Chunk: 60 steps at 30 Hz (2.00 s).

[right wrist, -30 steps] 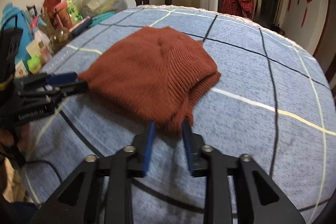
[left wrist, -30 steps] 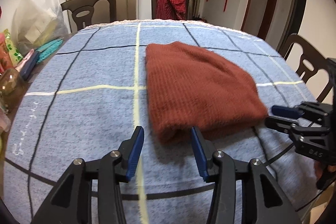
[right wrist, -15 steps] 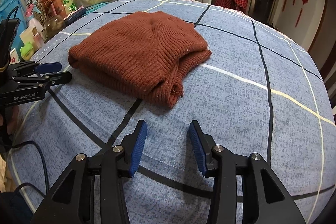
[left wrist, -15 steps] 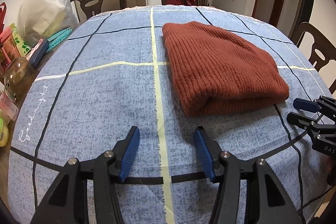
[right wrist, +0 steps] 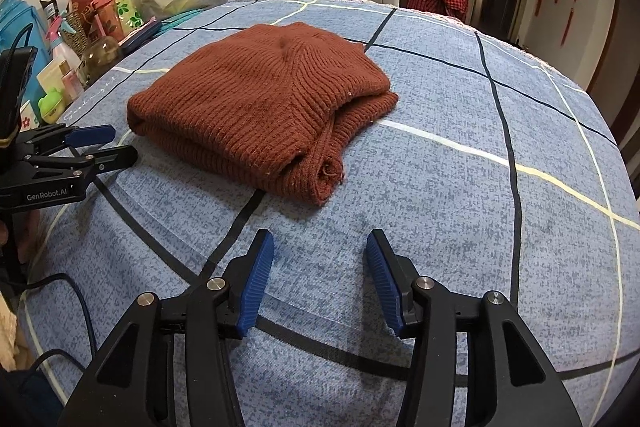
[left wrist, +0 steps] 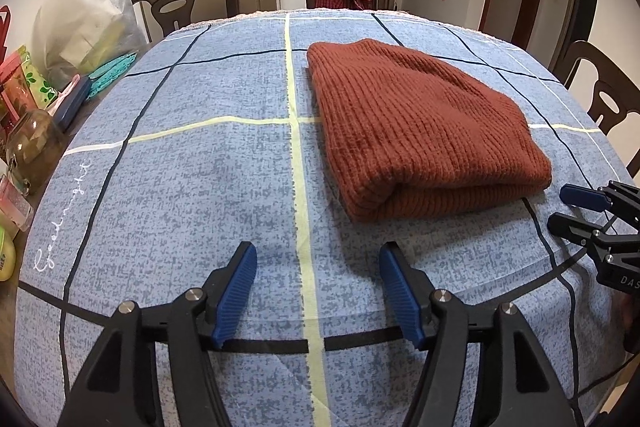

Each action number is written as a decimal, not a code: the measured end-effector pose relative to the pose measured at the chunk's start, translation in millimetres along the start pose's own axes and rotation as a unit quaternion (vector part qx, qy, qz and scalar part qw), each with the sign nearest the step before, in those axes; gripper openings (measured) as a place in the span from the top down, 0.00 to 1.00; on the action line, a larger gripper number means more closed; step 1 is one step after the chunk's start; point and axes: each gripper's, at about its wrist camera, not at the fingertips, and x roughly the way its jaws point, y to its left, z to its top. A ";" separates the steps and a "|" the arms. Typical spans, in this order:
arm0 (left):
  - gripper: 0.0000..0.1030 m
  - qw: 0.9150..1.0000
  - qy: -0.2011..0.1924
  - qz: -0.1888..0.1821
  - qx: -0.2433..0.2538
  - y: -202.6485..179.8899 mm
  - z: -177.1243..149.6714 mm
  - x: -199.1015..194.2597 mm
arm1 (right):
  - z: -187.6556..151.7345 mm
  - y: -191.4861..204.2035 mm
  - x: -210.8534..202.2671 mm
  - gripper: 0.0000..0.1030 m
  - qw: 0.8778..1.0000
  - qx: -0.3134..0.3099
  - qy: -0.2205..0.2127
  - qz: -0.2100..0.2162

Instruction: Fold small clothes

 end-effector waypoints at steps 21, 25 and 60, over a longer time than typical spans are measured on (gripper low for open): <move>0.31 1.000 0.001 0.001 -0.003 0.5 0.0 1.1 | 0.0 -0.4 0.3 0.51 1.000 0.001 0.000 0.002; 0.31 1.000 0.001 0.001 -0.003 0.6 0.0 1.1 | 0.1 0.1 0.2 0.51 1.000 0.001 0.000 0.002; 0.30 1.000 0.001 0.000 -0.003 1.0 0.4 1.0 | 0.4 0.0 0.1 0.50 1.000 0.002 0.000 0.003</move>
